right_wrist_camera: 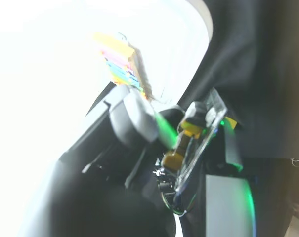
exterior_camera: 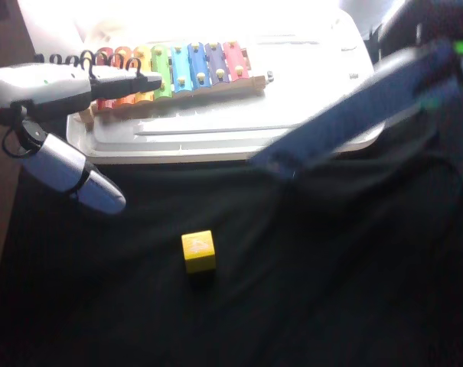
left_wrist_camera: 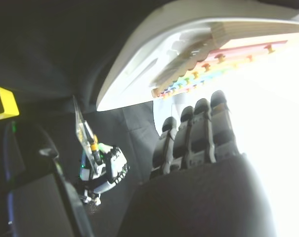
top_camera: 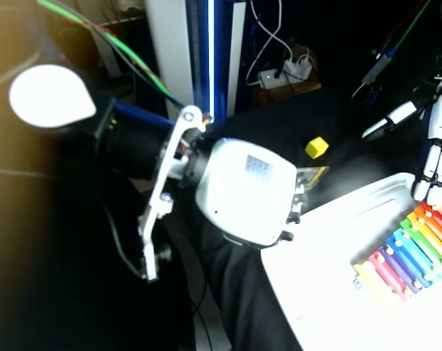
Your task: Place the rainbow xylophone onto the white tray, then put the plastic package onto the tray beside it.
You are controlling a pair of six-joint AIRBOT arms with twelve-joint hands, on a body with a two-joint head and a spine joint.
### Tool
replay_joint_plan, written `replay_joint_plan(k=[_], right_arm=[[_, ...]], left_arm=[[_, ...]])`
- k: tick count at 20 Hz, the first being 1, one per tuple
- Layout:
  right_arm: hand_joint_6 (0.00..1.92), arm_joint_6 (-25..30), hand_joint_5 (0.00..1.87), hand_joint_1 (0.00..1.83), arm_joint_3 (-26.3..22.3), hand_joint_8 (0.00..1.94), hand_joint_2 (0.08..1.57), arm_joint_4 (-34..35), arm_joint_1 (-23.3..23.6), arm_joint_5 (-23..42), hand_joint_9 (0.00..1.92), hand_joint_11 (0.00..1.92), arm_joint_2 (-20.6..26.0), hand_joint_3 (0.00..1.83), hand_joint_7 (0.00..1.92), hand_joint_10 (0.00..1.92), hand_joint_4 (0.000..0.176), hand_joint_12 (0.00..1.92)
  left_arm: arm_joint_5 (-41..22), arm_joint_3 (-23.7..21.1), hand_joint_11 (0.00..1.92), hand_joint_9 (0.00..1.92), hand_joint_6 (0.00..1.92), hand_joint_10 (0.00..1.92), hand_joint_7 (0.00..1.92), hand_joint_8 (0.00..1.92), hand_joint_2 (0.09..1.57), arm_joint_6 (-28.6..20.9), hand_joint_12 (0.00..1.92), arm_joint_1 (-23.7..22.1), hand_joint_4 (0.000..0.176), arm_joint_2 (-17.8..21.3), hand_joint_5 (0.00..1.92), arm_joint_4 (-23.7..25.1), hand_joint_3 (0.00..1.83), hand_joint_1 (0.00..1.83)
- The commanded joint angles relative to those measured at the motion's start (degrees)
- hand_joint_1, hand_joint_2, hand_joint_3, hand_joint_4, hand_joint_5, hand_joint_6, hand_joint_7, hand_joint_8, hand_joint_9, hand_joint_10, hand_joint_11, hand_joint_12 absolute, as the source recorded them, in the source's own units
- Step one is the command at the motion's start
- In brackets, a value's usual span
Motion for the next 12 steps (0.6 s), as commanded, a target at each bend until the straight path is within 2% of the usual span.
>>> replay_joint_plan(k=[1,2,3,4,5,6,7,8,9,11,12], right_arm=[[0.93,0.03,1.0,1.17,0.19,1.75,1.11,4.55,1.49,1.58,1.39,1.45,0.15,0.0,1.24,1.91,0.0,1.92],[0.95,-0.53,0.99,1.17,0.21,1.85,1.12,4.84,2.12,1.55,1.43,1.5,0.08,0.0,1.24,1.92,0.0,1.92],[0.95,-3.9,0.99,1.17,0.07,1.92,1.12,7.95,2.22,1.56,1.48,1.55,0.07,0.0,1.26,1.92,0.0,1.92],[0.95,-4.5,0.99,1.17,0.08,1.86,1.11,8.97,2.22,1.56,1.42,1.5,0.03,0.0,1.22,1.92,0.0,1.92],[0.92,-5.97,1.01,1.18,0.08,1.81,1.1,10.91,2.22,1.57,1.41,1.5,0.02,0.0,1.23,1.92,0.0,1.92],[0.9,-7.32,1.02,1.18,0.09,1.87,1.1,12.52,2.36,1.57,1.45,1.54,0.02,0.0,1.24,1.92,0.0,1.92],[0.9,-7.96,1.02,1.18,0.22,1.94,1.09,13.35,3.11,1.57,1.54,1.63,-0.04,0.0,1.31,1.92,0.0,1.92],[0.9,-7.97,1.02,1.18,0.29,1.94,1.09,13.35,3.26,1.56,1.54,1.63,-0.11,0.0,1.31,1.92,0.0,1.92],[0.91,-7.97,1.02,1.18,0.46,1.94,1.1,13.35,3.61,1.56,1.52,1.61,-0.28,0.0,1.29,1.92,0.0,1.92],[0.89,-7.97,1.03,1.19,0.87,1.94,1.09,13.38,3.94,1.55,1.47,1.56,-0.47,0.0,1.28,1.92,0.0,1.92],[1.01,-7.97,0.94,1.26,1.11,1.2,1.13,13.54,3.98,1.54,1.08,1.22,-0.63,0.0,0.96,1.91,0.0,1.92]], left_arm=[[-4.54,0.0,0.0,0.0,0.0,0.0,0.0,0.0,0.72,-0.01,0.0,-0.36,0.065,0.27,0.0,-1.89,0.0,0.77],[-4.53,0.0,0.0,0.0,0.0,0.0,0.0,0.0,0.74,-0.01,0.0,-0.25,0.042,0.27,0.0,-1.89,0.01,0.8],[-4.5,-0.02,0.0,0.0,0.0,0.0,0.0,0.0,0.73,-0.01,0.0,-0.21,0.048,0.26,0.0,-1.89,0.01,0.8],[-4.42,-0.04,0.0,0.0,0.0,0.0,0.0,0.0,0.74,0.0,0.0,-0.2,0.034,0.26,0.0,-1.89,0.01,0.82],[-4.33,-0.08,0.0,0.0,0.0,0.0,0.0,0.0,0.73,0.0,0.0,-0.2,0.033,0.25,0.0,-1.88,0.0,0.82],[-4.28,-0.11,0.0,0.0,0.0,0.0,0.0,0.0,0.73,0.0,0.0,-0.17,0.038,0.25,0.0,-1.88,0.0,0.8],[-4.27,-0.13,0.0,0.0,0.0,0.0,0.0,0.0,0.73,0.01,0.0,-0.1,0.035,0.26,0.0,-1.88,0.0,0.8],[-4.27,-0.14,0.0,0.0,0.0,0.0,0.0,0.0,0.73,0.01,0.0,-0.1,0.035,0.26,0.0,-1.88,0.0,0.8],[-4.27,-0.18,0.0,0.0,0.0,0.0,0.0,0.0,0.74,0.01,0.0,-0.1,0.025,0.26,0.0,-1.88,0.01,0.79],[-4.22,-0.26,0.0,0.0,0.0,0.0,0.0,0.0,0.74,0.01,0.0,-0.07,0.033,0.24,0.0,-1.82,0.0,0.81],[-4.17,-0.28,0.0,0.0,0.0,0.0,0.0,0.0,0.74,0.02,0.0,-0.06,0.032,0.22,0.0,-1.76,0.0,0.81]])
